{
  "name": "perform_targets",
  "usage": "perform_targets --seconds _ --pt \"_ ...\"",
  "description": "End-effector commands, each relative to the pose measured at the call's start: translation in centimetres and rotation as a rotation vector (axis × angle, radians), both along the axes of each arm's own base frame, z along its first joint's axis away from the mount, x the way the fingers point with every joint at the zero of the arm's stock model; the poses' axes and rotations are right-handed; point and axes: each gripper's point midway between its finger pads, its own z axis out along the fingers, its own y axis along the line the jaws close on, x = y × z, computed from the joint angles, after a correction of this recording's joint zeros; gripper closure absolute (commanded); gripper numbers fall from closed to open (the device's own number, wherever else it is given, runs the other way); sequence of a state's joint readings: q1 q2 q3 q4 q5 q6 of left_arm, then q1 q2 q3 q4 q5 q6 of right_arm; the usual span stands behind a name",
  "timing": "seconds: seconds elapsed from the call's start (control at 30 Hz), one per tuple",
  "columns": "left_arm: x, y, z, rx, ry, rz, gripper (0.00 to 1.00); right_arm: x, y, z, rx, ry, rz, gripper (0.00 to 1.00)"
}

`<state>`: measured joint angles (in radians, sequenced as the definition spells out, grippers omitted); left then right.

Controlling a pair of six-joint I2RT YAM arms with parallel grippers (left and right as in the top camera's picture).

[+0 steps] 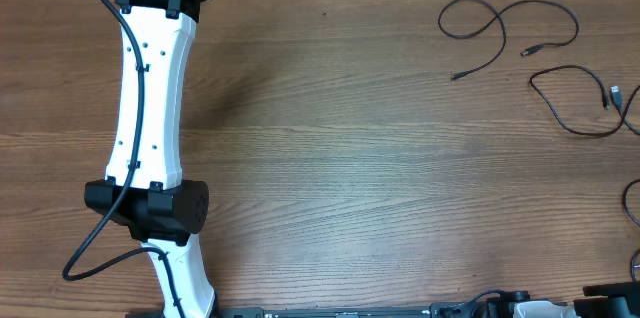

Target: Untangle cables

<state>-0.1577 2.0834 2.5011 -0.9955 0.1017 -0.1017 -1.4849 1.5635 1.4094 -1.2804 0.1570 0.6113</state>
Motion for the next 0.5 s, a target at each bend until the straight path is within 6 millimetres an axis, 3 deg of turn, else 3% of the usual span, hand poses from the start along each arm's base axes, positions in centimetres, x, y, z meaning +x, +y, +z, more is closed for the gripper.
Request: perform_targets --seconds 0.0,0.27,0.47 --pt "-0.6 -0.8 1.7 -0.015 -0.038 -0.037 0.0 1.7 -1.5 0.5 -0.054 -0.014 0.232 0.0" --pt "-0.3 -0.7 2.1 -0.012 -0.058 -0.03 0.0 3.1 -4.5 1.3 -0.164 0.002 0.478 0.0" --pt "-0.1 -0.7 2.6 -0.016 -0.079 -0.029 0.01 5.5 -4.8 -1.1 -0.117 -0.083 0.703 0.0"
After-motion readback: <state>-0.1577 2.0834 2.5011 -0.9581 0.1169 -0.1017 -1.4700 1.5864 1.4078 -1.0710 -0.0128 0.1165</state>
